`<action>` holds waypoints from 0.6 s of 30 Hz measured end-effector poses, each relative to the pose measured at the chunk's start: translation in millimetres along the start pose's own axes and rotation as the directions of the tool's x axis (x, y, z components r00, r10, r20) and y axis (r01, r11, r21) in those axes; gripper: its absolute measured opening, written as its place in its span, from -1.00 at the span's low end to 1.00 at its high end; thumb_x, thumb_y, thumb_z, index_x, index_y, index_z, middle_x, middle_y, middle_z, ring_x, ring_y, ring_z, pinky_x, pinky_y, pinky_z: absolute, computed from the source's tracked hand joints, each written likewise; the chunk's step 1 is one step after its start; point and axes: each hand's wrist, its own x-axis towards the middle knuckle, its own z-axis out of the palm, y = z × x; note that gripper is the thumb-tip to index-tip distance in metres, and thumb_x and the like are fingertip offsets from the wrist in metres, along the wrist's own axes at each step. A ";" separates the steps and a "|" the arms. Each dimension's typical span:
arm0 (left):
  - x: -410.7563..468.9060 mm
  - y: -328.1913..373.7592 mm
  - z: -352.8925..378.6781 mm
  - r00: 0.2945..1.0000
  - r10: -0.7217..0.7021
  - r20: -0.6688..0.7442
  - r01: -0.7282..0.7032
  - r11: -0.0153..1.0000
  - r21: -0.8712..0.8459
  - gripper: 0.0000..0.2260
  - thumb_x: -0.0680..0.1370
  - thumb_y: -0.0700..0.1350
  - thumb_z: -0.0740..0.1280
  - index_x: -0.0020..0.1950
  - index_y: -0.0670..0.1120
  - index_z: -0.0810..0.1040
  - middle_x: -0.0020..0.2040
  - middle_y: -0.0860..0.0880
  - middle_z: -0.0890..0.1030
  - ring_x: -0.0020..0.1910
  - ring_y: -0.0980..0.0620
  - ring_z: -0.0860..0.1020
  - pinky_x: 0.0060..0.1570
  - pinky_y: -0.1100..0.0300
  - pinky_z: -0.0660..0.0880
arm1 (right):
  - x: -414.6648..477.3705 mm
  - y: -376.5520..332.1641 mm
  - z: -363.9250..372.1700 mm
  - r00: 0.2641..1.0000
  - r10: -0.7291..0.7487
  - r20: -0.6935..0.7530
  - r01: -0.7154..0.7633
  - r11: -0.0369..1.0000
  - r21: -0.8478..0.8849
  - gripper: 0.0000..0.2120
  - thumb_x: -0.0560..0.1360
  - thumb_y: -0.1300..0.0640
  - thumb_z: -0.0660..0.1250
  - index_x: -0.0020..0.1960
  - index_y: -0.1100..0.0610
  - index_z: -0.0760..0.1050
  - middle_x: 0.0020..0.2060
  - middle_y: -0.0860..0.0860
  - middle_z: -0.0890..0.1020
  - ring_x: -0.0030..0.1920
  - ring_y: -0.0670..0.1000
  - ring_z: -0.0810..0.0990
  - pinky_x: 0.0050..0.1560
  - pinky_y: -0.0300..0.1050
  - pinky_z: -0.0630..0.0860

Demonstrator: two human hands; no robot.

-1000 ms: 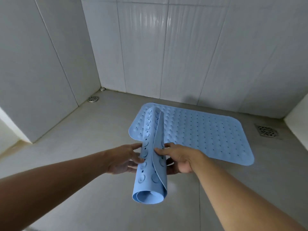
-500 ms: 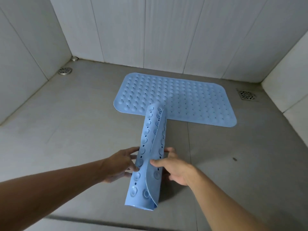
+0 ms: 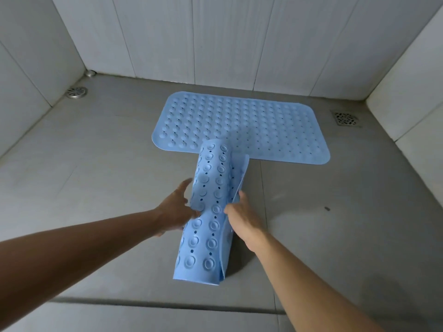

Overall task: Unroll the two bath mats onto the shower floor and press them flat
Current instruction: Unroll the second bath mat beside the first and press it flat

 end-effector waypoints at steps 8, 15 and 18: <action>1.1 10.8 4.7 0.993 0.096 -0.064 -0.071 0.945 0.320 -0.35 0.53 -0.23 0.26 0.56 0.22 0.24 0.45 -0.05 0.43 0.06 -0.02 0.59 0.02 0.12 0.51 | -2.3 10.1 4.4 0.973 -0.147 -0.180 0.045 0.880 -0.474 -0.28 0.57 0.16 0.15 0.63 0.00 -0.12 0.61 0.12 -0.11 0.58 0.25 0.01 0.48 0.28 0.17; 5.0 3.1 18.2 0.969 0.195 -0.151 -0.126 0.917 0.378 -0.30 0.45 0.13 0.50 0.53 0.14 0.29 0.36 -0.12 0.47 0.16 -0.08 0.54 -0.09 0.23 0.42 | 14.7 50.7 -3.3 0.994 -0.050 0.100 0.109 0.631 -0.768 -0.40 0.64 0.17 0.09 0.63 0.15 -0.02 0.61 0.17 -0.14 0.60 0.22 -0.10 0.56 0.18 0.04; 8.1 7.2 19.7 0.968 0.193 -0.163 -0.130 0.934 0.332 -0.29 0.44 0.07 0.53 0.52 0.15 0.29 0.31 -0.09 0.46 0.04 -0.07 0.58 -0.22 0.26 0.43 | 14.1 61.2 -10.5 0.992 -0.057 0.111 0.124 0.573 -0.810 -0.35 0.66 0.09 0.08 0.64 0.12 -0.15 0.61 0.14 -0.23 0.61 0.17 -0.17 0.56 0.12 0.03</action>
